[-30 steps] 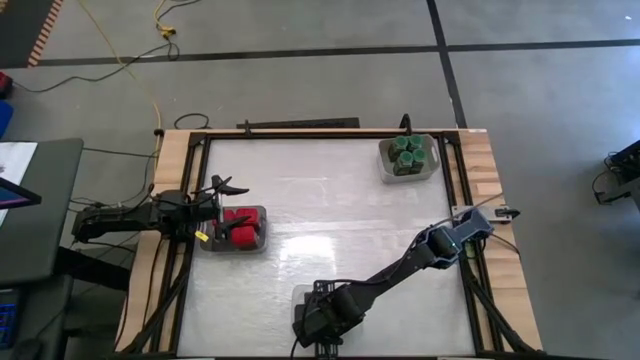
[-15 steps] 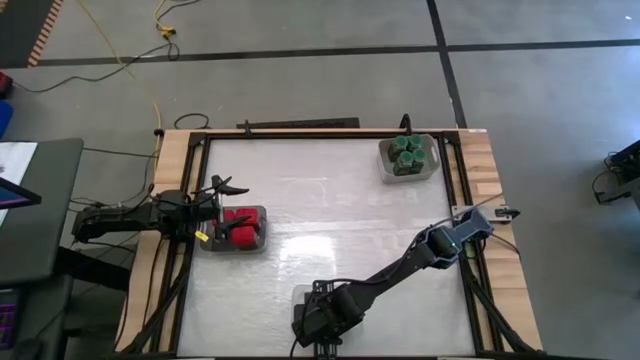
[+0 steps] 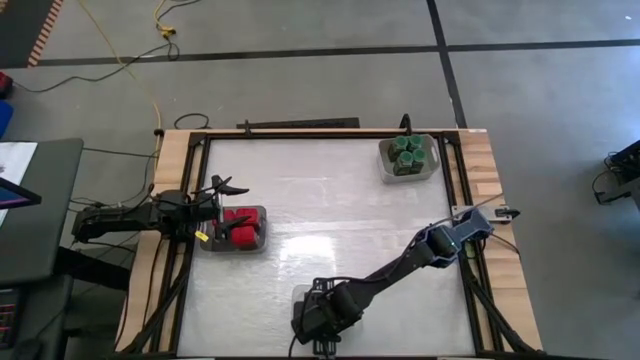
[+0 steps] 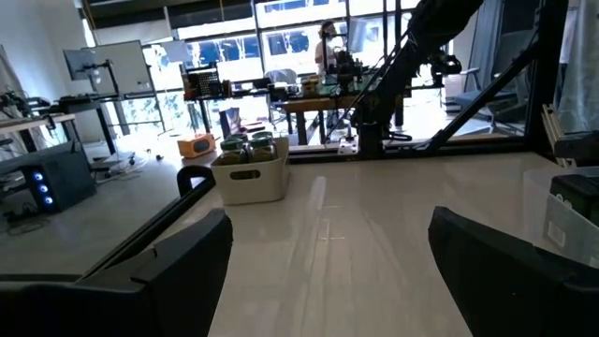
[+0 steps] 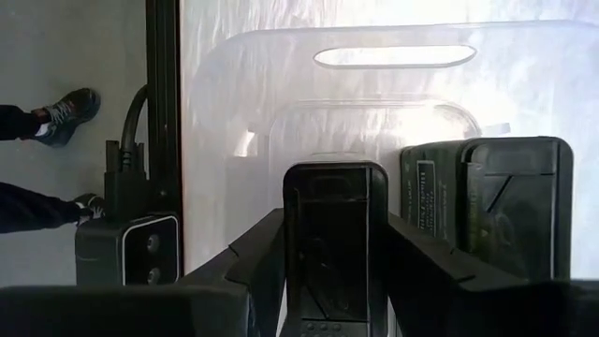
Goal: Sort spices by type
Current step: Put the black seasoning can into the transparent bin, then return to Home Position
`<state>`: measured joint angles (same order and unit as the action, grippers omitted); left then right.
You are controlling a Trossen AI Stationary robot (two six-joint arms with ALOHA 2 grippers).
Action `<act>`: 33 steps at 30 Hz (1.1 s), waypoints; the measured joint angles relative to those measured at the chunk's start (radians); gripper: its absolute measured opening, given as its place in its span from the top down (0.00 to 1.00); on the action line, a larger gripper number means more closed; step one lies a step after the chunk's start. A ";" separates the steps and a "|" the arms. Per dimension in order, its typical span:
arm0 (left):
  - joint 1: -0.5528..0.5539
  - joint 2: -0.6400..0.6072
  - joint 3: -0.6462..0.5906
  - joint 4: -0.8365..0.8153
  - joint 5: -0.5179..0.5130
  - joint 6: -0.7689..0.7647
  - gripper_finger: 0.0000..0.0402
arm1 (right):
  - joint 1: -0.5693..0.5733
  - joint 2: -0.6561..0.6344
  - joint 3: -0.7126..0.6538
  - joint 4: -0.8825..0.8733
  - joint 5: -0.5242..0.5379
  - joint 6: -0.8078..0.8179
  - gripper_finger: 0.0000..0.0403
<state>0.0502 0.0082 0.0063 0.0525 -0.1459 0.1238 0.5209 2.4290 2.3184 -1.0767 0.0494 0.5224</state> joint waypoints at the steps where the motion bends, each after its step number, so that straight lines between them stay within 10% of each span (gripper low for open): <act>1: 0.000 0.000 0.000 0.000 0.000 0.000 0.14 | 0.000 0.000 0.000 0.000 0.000 0.000 0.54; 33: 0.000 0.000 0.000 0.000 0.000 0.000 0.14 | -0.018 -0.197 0.018 -0.145 0.075 -0.008 0.38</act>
<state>0.0502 0.0082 0.0065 0.0523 -0.1457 0.1238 0.5027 2.2317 2.3364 -1.2216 0.1242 0.5143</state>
